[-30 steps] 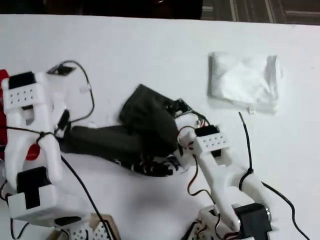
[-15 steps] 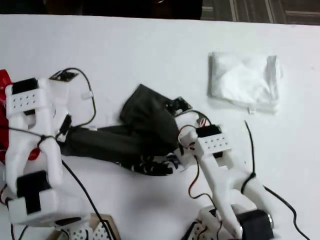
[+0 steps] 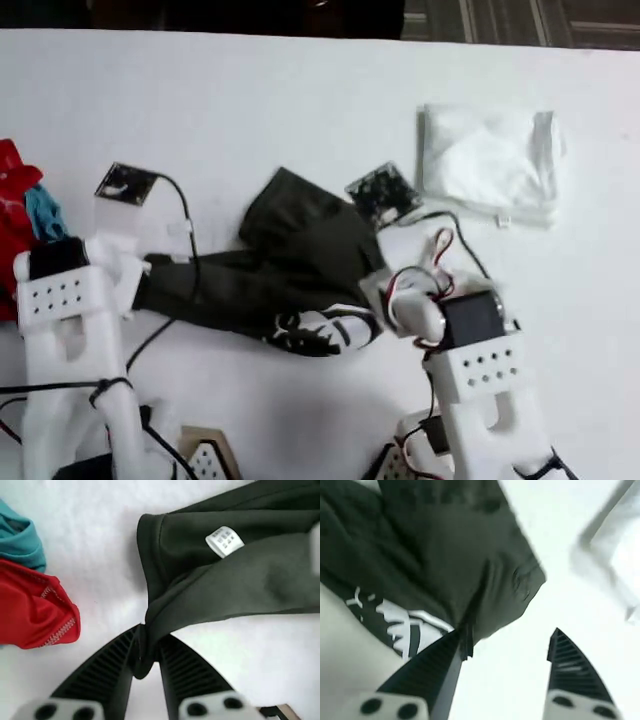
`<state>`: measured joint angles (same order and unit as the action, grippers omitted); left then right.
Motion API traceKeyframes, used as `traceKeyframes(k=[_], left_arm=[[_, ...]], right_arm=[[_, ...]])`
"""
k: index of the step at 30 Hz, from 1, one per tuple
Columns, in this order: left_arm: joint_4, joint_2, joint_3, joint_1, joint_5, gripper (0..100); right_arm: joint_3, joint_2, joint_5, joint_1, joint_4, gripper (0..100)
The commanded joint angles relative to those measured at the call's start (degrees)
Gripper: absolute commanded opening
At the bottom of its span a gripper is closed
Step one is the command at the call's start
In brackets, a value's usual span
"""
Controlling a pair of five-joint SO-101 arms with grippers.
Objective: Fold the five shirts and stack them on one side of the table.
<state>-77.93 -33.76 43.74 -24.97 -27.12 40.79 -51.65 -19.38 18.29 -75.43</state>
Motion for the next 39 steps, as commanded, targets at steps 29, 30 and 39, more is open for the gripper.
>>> traceKeyframes(k=[29,30,39], left_arm=[[-0.5,-1.6,0.0,-5.6,-0.5,3],[-0.5,-1.6,0.0,-5.6,-0.5,3],[-1.3,-1.8,0.0,-5.6,-0.4,3]], right_arm=[[-124.3,116.5,3.3,9.1,-12.2,24.7],[-125.6,118.2,3.3,9.5,-12.1,24.7],[-127.1,127.2,3.3,10.2,-11.1,24.7]])
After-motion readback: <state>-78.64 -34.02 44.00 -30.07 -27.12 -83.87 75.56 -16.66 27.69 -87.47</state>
